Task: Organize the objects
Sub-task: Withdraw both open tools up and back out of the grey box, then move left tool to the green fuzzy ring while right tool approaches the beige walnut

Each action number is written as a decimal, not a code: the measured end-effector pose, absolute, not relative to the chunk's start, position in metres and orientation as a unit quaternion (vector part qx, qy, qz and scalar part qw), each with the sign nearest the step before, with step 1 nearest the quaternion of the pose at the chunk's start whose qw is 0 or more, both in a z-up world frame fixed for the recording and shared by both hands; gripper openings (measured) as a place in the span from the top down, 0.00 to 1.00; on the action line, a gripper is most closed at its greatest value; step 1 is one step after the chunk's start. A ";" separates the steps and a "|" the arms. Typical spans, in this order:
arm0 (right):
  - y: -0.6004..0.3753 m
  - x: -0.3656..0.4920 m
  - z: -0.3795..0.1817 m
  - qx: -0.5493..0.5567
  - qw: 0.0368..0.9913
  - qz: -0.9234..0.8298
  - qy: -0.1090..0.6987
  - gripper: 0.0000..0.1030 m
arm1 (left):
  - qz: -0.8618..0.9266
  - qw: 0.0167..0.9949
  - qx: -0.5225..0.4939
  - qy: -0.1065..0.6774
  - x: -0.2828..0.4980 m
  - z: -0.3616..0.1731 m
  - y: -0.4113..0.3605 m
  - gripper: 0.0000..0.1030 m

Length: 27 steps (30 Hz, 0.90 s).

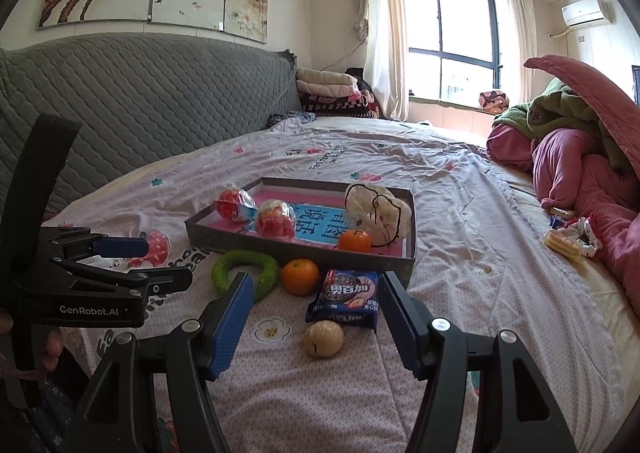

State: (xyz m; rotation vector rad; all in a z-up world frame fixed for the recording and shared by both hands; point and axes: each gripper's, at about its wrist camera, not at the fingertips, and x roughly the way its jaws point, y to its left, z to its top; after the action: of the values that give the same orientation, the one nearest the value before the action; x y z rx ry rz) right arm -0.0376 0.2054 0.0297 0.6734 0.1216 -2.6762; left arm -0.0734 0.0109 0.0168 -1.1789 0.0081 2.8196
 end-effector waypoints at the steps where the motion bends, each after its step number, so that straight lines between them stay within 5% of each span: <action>1: 0.204 -0.038 0.029 0.241 0.188 -0.951 0.044 0.38 | 0.921 0.043 -0.386 0.003 -0.073 0.016 0.011 0.28; 27: 0.200 -0.058 0.000 0.322 0.193 -0.926 0.035 0.38 | 0.908 0.043 -0.418 -0.004 -0.084 -0.014 0.010 0.28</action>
State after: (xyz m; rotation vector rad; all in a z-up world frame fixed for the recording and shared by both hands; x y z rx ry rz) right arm -0.0578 0.1996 0.0000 0.9048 0.0980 -2.5989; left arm -0.0844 0.0097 -0.0140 -1.2771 -0.0129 2.7764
